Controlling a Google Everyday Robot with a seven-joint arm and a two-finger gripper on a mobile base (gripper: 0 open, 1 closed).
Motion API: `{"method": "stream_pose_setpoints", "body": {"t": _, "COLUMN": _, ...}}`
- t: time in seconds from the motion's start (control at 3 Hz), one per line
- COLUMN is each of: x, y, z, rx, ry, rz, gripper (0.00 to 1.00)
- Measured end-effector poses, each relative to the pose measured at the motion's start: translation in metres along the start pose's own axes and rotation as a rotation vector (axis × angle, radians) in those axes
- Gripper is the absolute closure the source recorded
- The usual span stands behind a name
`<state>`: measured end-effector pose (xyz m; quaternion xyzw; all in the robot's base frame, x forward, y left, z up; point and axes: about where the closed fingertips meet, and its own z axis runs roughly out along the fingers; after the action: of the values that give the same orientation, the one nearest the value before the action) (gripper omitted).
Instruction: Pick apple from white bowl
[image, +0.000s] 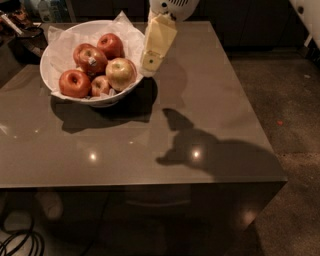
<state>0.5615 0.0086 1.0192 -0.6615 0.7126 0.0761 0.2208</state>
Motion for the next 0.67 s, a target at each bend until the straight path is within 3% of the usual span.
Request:
{"method": "stream_pose_setpoints", "body": {"t": 0.33, "x": -0.0166, "y": 0.0002, "z": 0.0066, "rx": -0.024, "ry": -0.009, "rz": -0.044, "gripper": 0.26}}
{"method": "stream_pose_setpoints", "body": {"t": 0.67, "x": -0.0260, "y": -0.0013, "z": 0.0121, "rx": -0.038, "ry": -0.013, "rz": -0.061, "gripper": 0.23}}
